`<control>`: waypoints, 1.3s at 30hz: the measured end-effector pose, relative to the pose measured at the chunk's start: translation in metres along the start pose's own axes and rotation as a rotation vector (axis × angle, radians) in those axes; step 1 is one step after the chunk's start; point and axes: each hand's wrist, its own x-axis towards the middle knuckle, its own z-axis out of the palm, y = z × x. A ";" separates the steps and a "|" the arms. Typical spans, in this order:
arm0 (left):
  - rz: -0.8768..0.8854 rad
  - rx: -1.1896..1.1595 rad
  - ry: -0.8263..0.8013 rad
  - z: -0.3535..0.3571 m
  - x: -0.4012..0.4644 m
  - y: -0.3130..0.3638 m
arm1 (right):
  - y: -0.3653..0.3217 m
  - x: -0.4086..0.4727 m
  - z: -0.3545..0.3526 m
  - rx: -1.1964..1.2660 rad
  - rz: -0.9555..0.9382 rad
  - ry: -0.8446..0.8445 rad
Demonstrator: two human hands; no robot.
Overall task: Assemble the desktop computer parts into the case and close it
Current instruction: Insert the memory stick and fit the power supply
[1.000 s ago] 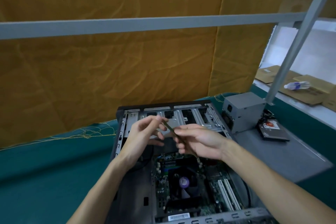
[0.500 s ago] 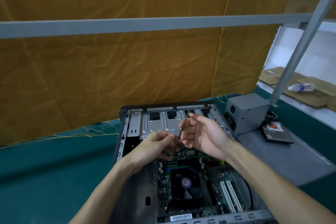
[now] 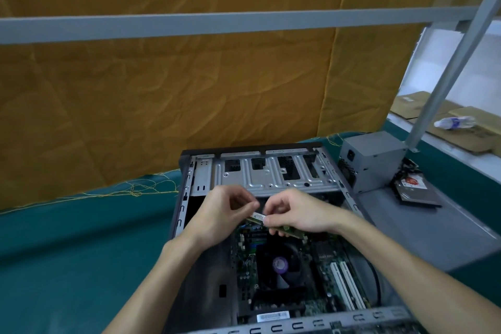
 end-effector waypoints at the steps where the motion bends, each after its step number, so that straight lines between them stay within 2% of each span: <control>1: -0.036 0.080 -0.035 0.000 -0.002 -0.002 | 0.002 0.003 0.002 -0.125 -0.010 0.023; 3: -0.153 0.278 -0.162 0.001 -0.008 -0.010 | 0.006 0.007 0.004 -0.356 0.007 0.059; 7: -0.390 0.613 -0.508 0.007 -0.019 -0.028 | 0.007 0.017 0.010 -0.620 0.053 0.031; 13: -0.500 0.691 -0.699 0.006 -0.023 -0.029 | 0.011 0.023 0.023 -0.794 0.045 0.039; 39: -0.458 0.665 -0.721 0.008 -0.021 -0.024 | 0.019 0.023 0.028 -0.738 0.103 0.025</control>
